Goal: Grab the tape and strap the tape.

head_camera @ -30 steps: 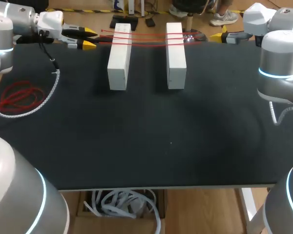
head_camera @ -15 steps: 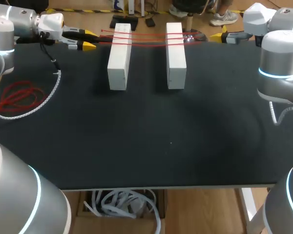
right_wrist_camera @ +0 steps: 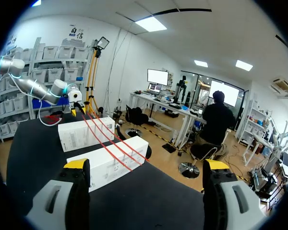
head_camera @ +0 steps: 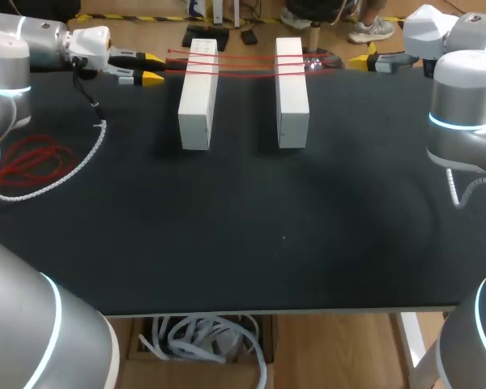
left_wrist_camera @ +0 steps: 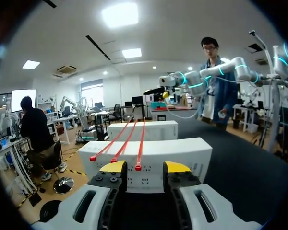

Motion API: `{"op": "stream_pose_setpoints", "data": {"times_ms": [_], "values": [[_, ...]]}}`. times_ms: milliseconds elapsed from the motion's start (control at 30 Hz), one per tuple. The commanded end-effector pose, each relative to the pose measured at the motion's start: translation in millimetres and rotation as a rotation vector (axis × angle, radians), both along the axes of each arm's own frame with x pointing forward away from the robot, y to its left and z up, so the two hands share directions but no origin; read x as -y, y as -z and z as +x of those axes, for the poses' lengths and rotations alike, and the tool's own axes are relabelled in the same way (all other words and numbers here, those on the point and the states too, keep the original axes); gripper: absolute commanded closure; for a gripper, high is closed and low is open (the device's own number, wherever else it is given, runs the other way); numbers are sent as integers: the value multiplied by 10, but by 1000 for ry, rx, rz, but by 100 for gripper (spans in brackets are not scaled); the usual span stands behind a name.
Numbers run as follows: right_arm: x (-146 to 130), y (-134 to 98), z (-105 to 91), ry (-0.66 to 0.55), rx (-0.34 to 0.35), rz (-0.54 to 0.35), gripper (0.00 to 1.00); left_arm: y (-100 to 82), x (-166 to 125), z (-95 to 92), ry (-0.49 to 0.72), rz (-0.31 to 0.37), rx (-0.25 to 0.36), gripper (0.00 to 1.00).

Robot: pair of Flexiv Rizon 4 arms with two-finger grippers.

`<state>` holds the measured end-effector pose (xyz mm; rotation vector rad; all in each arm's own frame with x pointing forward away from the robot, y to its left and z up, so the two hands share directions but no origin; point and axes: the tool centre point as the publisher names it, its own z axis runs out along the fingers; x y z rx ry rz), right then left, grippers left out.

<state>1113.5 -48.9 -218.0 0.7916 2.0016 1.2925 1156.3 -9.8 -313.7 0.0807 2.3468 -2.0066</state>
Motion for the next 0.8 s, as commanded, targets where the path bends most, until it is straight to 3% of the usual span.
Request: {"op": "stream_pose_setpoints", "data": {"times_ms": [33,300,467,800], "values": [[1,1,2,0,0,0,0,60,-11,90,142,-4,-28,69],[1,1,2,0,0,0,0,73,20,85,144,-9,-30,71],[1,1,2,0,0,0,0,74,28,83,144,-11,-32,78],[1,1,2,0,0,0,0,78,31,79,144,-12,-35,76]]}}
